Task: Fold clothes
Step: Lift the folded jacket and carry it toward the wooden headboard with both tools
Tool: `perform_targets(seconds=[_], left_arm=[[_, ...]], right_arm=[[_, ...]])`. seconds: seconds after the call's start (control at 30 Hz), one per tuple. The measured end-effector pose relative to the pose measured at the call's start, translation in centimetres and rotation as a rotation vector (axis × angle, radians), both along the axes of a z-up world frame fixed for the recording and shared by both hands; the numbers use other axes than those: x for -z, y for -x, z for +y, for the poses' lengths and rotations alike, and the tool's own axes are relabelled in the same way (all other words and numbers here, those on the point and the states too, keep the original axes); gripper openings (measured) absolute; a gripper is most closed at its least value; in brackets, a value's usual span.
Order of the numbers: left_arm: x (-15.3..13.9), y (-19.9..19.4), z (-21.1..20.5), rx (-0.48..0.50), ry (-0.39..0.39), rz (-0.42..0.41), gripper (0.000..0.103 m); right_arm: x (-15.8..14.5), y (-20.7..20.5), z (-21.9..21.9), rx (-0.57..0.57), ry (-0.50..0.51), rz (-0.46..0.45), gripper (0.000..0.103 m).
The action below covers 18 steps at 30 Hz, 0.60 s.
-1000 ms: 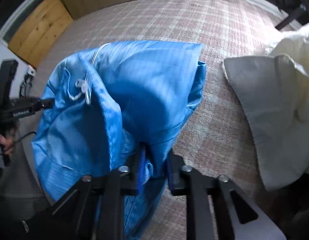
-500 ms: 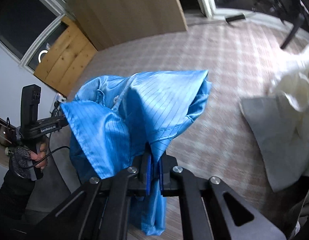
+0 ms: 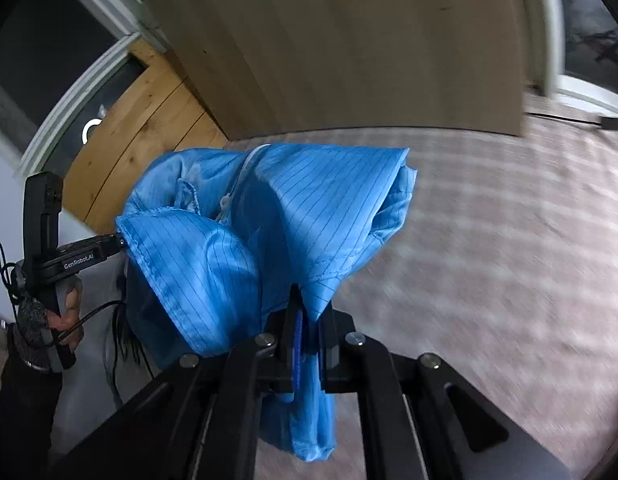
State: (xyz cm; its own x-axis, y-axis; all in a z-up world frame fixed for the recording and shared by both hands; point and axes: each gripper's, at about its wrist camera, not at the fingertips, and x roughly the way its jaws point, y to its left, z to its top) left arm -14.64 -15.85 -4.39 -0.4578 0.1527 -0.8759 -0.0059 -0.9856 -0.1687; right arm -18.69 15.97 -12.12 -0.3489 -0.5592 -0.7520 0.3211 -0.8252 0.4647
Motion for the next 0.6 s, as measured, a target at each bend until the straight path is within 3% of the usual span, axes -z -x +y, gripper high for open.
perform_targets(seconds=[0.17, 0.3, 0.4, 0.5, 0.6], left_arm=[[2.3, 5.9, -4.4, -0.001, 0.024, -0.031, 0.004], [5.2, 10.2, -7.0, -0.026, 0.045, -0.060, 0.004], [7.9, 11.5, -7.6, -0.017, 0.050, -0.112, 0.006], [10.0, 12.0, -7.9, -0.020, 0.074, -0.151, 0.017], [10.1, 12.0, -8.3, -0.033, 0.079, -0.153, 0.022]], right_arm=[[1.3, 5.4, -6.5, -0.019, -0.064, 0.015, 0.005], [2.4, 8.4, -8.7, -0.018, -0.158, 0.012, 0.005], [3.5, 9.9, -9.2, -0.015, -0.210, -0.007, 0.006], [4.5, 10.4, -8.9, -0.039, -0.218, -0.038, 0.012], [3.7, 10.2, -8.1, -0.021, -0.217, -0.033, 0.020]])
